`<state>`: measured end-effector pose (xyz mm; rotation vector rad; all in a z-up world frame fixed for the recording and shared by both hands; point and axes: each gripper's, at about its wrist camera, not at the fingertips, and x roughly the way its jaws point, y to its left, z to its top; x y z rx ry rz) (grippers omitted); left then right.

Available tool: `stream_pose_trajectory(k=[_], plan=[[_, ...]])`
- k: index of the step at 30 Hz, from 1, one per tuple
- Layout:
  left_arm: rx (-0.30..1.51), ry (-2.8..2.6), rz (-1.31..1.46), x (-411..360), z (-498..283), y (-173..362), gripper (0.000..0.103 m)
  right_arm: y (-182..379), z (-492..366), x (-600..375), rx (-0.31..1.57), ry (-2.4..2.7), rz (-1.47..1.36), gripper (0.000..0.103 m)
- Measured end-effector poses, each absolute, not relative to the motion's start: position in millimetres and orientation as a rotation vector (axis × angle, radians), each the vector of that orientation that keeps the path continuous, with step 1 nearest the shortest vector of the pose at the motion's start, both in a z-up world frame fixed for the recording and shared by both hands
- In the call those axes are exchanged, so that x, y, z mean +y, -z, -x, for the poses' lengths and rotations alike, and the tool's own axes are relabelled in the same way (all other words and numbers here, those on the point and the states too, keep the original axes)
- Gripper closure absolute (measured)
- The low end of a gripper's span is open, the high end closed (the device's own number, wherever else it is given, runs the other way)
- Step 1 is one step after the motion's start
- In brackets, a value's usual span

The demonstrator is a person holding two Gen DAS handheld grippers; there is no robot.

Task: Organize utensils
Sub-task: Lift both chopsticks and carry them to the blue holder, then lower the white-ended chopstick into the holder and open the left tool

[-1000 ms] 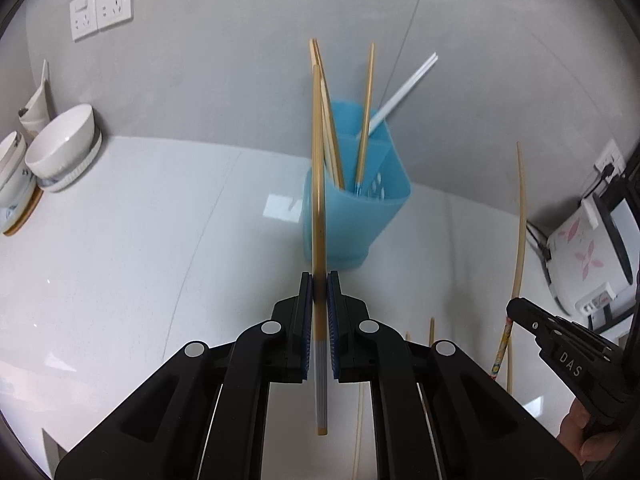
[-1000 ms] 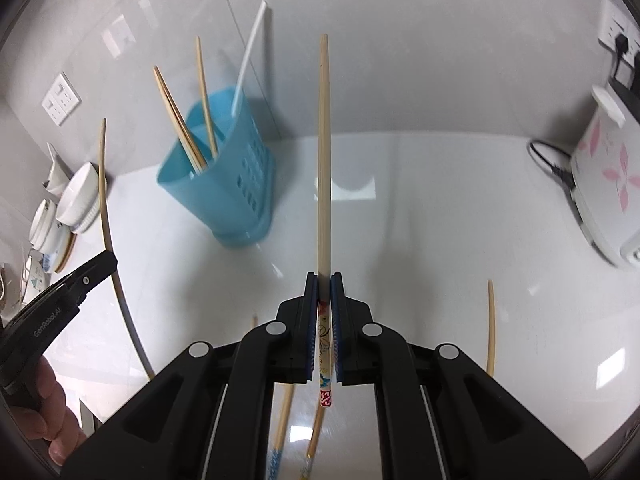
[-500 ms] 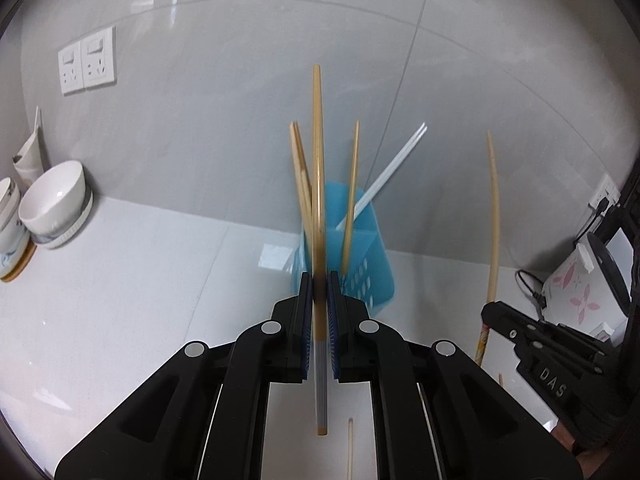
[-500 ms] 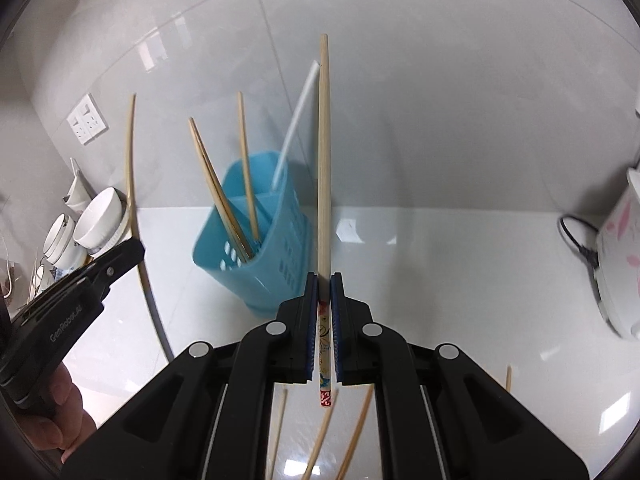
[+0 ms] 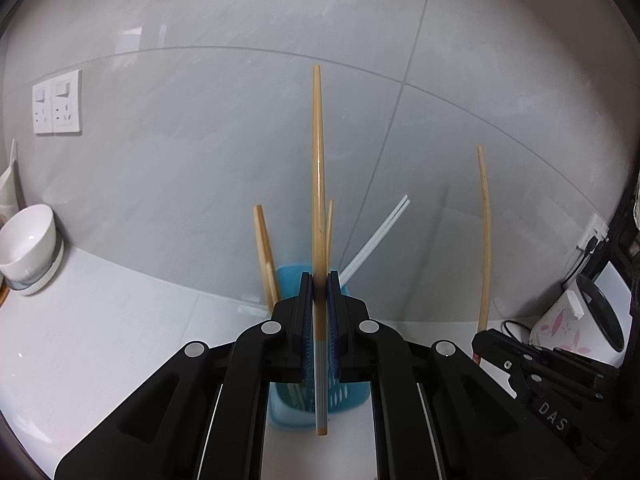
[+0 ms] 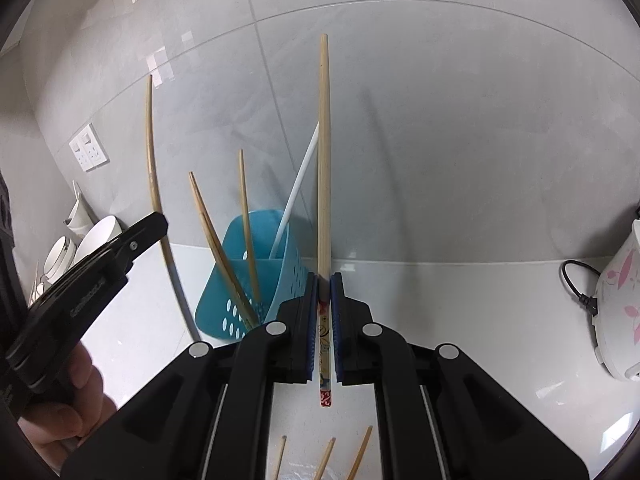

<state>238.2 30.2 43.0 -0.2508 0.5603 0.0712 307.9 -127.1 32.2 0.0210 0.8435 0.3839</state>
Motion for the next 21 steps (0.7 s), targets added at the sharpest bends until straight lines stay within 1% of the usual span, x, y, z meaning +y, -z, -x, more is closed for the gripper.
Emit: stream_pose_trajectory(k=[6,16,21], plan=[[0.511,-0.047,0.23,27.0,-252.9,-33.4,0.096,-26.0,-315.8,-126.4,0.838,-0.392,-0.031,0.097],[0.531,-0.054,0.207,24.8,-264.7,5.9,0.096,-6.1,-323.4,-123.3,0.859,-0.395,-0.053,0.097],[0.544,-0.048,0.186,21.2,-269.6,16.9,0.096,2.2,-324.8,-121.5,0.877,-0.394,-0.053,0.097]])
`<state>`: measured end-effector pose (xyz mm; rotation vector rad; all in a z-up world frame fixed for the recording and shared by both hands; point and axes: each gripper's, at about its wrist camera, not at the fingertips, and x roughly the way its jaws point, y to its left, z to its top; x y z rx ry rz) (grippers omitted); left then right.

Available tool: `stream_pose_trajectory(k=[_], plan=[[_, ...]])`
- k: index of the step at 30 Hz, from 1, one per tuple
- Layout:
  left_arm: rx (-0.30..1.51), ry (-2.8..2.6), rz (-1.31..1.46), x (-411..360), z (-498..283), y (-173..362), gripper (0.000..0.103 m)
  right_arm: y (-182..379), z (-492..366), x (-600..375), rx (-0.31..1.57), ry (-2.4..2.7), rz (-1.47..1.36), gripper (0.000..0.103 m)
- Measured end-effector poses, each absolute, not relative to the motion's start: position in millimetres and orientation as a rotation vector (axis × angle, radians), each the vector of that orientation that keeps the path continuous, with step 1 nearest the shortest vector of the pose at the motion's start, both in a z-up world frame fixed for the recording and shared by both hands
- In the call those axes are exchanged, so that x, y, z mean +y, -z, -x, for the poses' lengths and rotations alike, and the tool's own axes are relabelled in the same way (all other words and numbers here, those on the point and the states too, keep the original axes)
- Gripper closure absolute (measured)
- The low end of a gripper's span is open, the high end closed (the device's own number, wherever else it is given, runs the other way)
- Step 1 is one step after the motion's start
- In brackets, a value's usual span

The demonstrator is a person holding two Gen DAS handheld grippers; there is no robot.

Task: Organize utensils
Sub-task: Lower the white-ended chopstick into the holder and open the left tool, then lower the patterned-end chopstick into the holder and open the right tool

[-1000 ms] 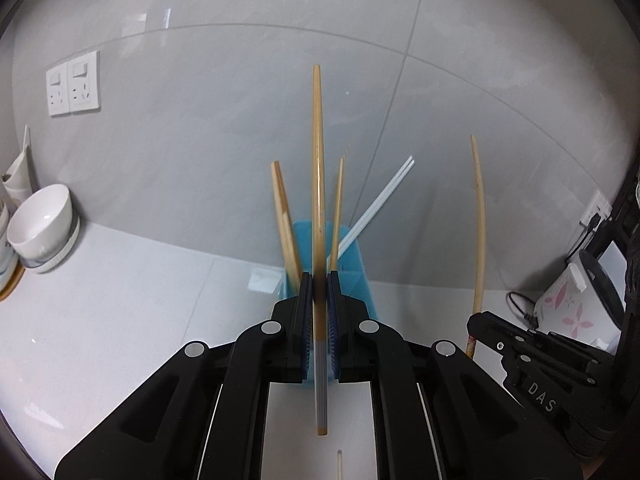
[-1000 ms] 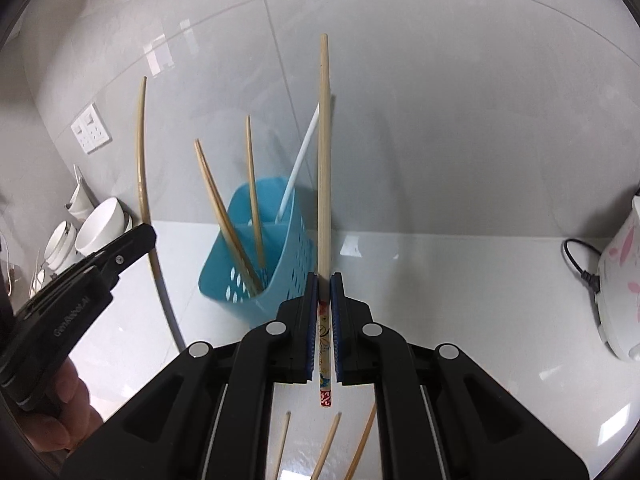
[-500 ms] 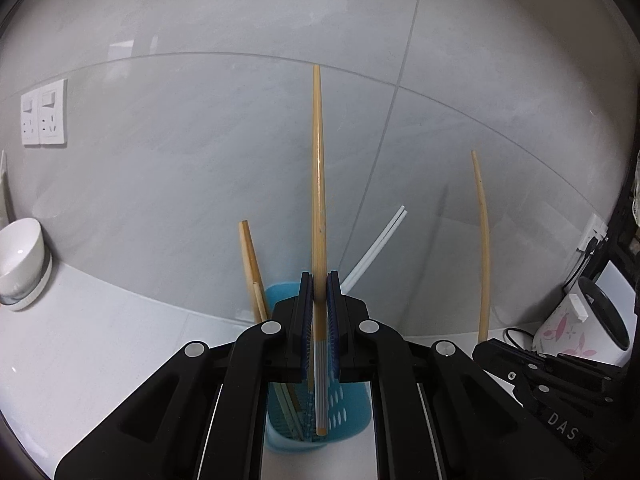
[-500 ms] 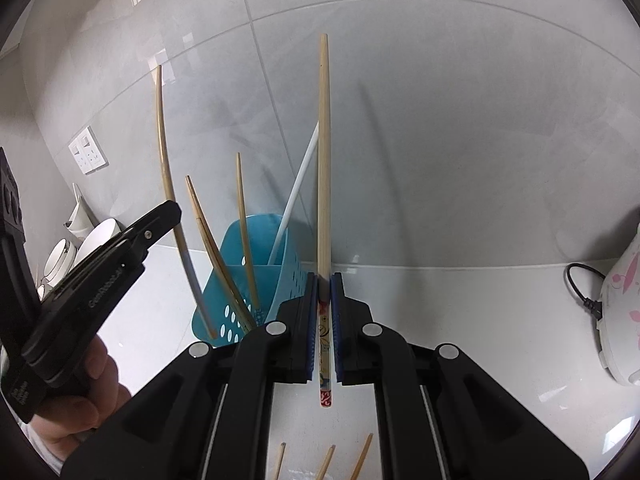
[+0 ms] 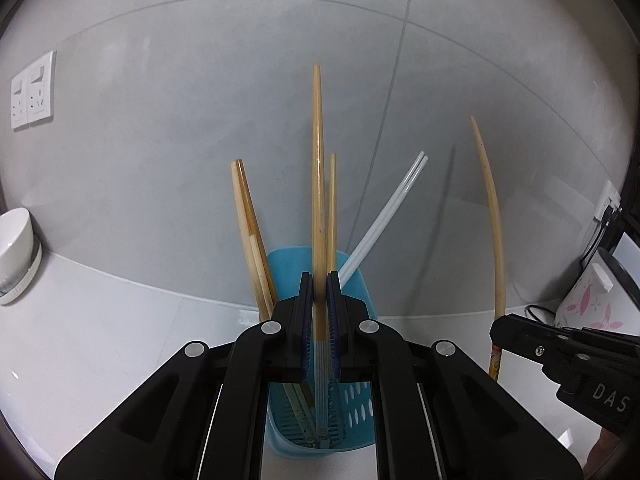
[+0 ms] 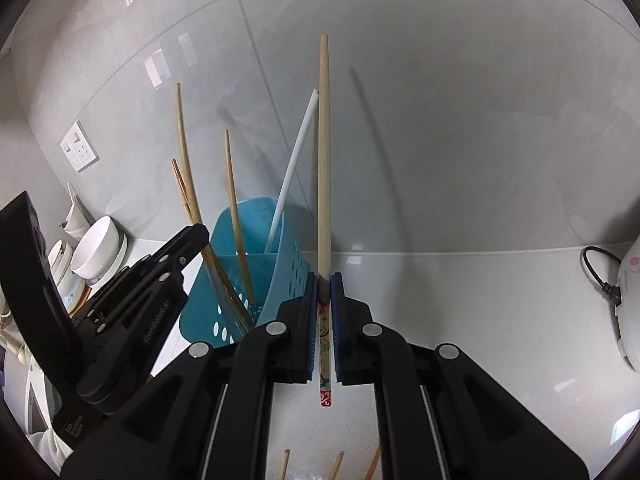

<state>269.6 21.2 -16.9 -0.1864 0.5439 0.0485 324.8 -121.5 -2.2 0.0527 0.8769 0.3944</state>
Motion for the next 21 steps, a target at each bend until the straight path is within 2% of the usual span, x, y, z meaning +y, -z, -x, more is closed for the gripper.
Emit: stream_pose_trajectory(k=[9,12,14,15,16,17,21], plan=[[0.62,-0.026,0.161,16.2,-274.7,25.6,0.096,7.6,-322.6,-116.1,0.891,-0.402,-0.039,0.097],[0.627,-0.023,0.152,19.5,-267.1,21.1,0.091,7.5,-321.3,-113.0,0.892,-0.41,-0.038,0.097],[0.632,-0.035,0.144,23.6,-264.3,15.2,0.075,6.1,-320.4,-114.1,0.887,-0.419,-0.039,0.097],[0.634,-0.041,0.144,24.9,-261.0,12.5,0.061,4.9,-319.7,-113.1,0.88,-0.424,-0.038,0.097],[0.637,-0.045,0.15,28.1,-256.7,8.9,0.054,3.5,-319.4,-112.5,0.875,-0.429,-0.04,0.097],[0.645,-0.053,0.15,31.1,-252.7,5.4,0.053,2.1,-319.2,-111.5,0.868,-0.438,-0.042,0.097],[0.678,-0.07,0.138,37.5,-240.3,-6.4,0.031,-3.0,-319.5,-105.4,0.843,-0.47,-0.055,0.097]])
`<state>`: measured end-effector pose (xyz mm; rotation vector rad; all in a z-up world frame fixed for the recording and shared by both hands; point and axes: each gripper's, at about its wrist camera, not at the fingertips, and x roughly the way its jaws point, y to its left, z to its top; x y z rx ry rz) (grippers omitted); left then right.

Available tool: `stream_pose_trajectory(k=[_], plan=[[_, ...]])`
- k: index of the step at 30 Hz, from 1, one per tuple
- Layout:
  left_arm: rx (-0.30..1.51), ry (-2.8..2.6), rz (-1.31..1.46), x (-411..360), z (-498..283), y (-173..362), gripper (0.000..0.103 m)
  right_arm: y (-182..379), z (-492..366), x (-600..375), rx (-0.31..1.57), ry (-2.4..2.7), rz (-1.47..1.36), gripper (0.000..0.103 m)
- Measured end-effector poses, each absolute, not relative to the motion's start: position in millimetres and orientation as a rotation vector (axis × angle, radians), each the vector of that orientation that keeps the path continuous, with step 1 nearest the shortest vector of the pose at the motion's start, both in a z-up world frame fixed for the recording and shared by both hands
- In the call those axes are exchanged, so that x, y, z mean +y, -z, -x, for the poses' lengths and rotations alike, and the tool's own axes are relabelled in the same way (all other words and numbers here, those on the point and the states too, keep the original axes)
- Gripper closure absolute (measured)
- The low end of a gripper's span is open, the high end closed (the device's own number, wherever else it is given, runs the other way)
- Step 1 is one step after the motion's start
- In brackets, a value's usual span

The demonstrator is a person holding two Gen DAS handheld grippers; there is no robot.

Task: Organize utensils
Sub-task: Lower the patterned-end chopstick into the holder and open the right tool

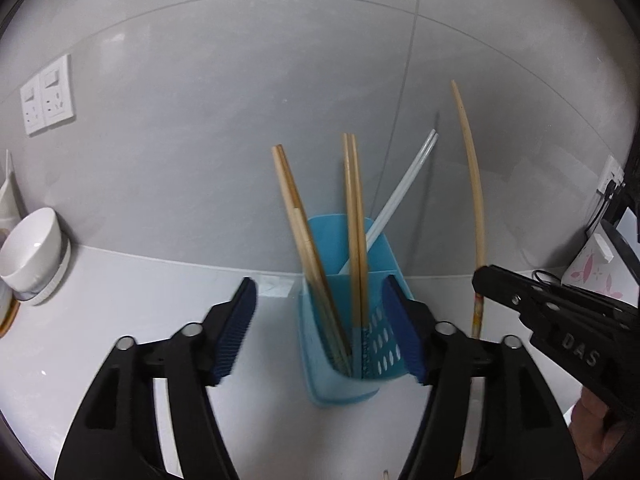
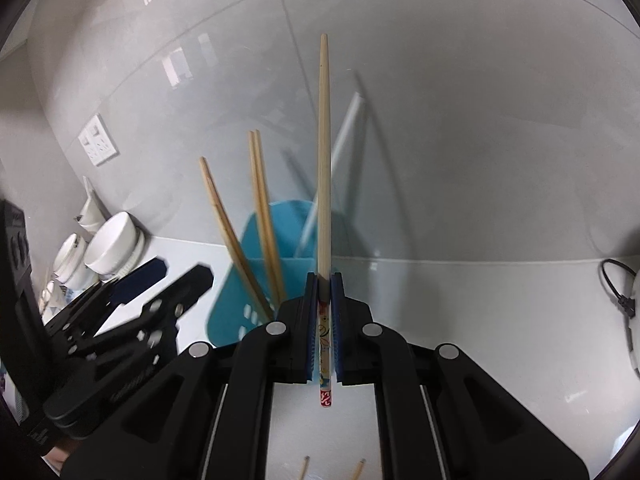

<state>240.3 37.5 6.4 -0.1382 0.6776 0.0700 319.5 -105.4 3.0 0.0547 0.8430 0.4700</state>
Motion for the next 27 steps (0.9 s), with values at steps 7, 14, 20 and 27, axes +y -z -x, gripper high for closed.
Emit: stream_pose_trajectory(k=[7,14,20,27], plan=[[0.734,-0.076,0.144,48.4,-227.0,-16.4,0.008,-8.9,-322.7,-87.8,0.793,-0.52,-0.052,0.097],[0.778,-0.109,0.126,47.2,-230.9,-14.3,0.006,-1.4,-331.3,-74.3,0.777,-0.537,-0.06,0.097],[0.808,-0.15,0.136,64.9,-223.8,-11.0,0.006,1.9,-334.9,-67.0,0.765,-0.538,-0.05,0.097],[0.825,-0.169,0.148,69.2,-217.2,-10.0,0.006,-8.1,-329.3,-64.0,0.723,-0.544,-0.064,0.097]])
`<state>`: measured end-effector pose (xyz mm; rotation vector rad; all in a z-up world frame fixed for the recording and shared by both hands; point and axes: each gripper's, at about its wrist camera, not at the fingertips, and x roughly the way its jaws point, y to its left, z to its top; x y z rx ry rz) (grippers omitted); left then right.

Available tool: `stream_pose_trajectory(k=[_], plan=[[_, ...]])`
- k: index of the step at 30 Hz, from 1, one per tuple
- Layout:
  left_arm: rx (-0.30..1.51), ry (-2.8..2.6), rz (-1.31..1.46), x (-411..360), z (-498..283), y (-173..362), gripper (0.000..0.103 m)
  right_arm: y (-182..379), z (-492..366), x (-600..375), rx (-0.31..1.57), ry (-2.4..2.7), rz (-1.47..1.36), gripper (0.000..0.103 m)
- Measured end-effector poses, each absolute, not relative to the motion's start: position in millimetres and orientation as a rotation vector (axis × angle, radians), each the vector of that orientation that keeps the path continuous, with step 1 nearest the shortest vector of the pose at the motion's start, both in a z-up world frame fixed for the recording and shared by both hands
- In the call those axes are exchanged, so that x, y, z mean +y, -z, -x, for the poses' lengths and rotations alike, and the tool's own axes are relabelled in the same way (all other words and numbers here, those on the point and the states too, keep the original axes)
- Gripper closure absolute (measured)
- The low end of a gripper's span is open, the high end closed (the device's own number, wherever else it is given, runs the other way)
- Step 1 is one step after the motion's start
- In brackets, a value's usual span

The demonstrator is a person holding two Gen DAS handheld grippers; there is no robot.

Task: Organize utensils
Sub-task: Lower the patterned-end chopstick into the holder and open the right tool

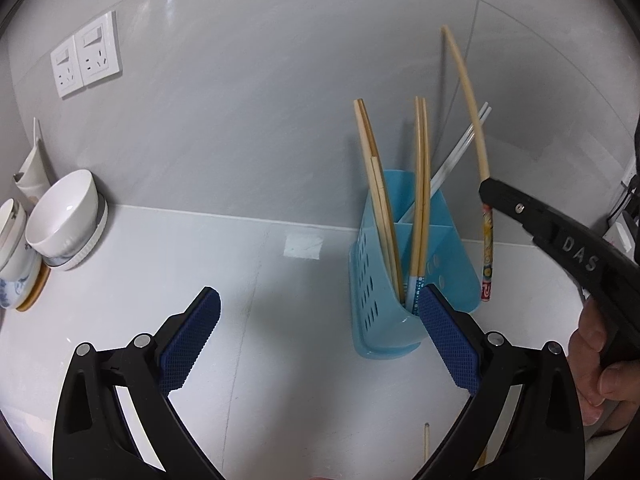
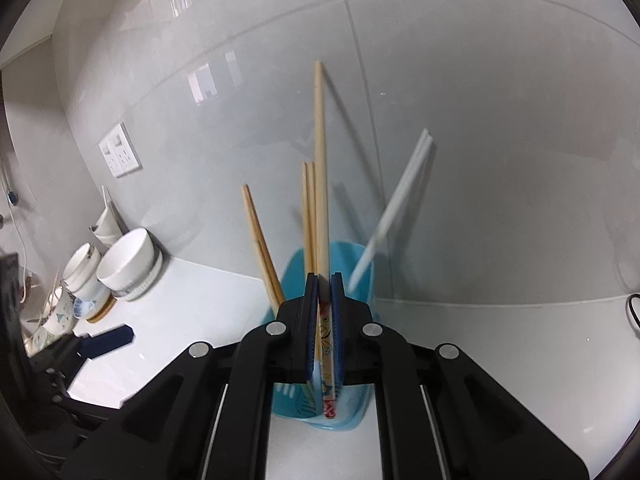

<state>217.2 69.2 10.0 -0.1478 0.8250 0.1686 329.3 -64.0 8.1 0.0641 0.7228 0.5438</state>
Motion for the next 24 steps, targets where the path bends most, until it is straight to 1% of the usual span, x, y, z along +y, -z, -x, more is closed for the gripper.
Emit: stream_pose_trajectory(k=[5,17,20,22,23,24], plan=[[0.829,-0.183,0.15,74.9,-217.6,-8.5,0.006,-13.4,-333.5,-55.9,0.701,-0.557,-0.078,0.097],[0.852,-0.212,0.175,86.5,-218.4,5.0,0.006,18.5,-336.2,-37.3,0.752,-0.551,-0.023,0.097],[0.857,-0.214,0.174,88.9,-221.0,7.4,0.006,22.9,-335.0,-36.7,0.768,-0.544,-0.012,0.094],[0.858,-0.215,0.171,90.6,-221.3,9.0,0.006,23.2,-333.9,-37.7,0.784,-0.547,-0.007,0.084],[0.857,-0.216,0.172,90.7,-221.1,9.0,0.006,21.3,-331.8,-39.3,0.788,-0.543,-0.002,0.072],[0.857,-0.217,0.172,90.5,-221.1,8.2,0.006,18.8,-329.4,-41.4,0.784,-0.54,-0.003,0.063]])
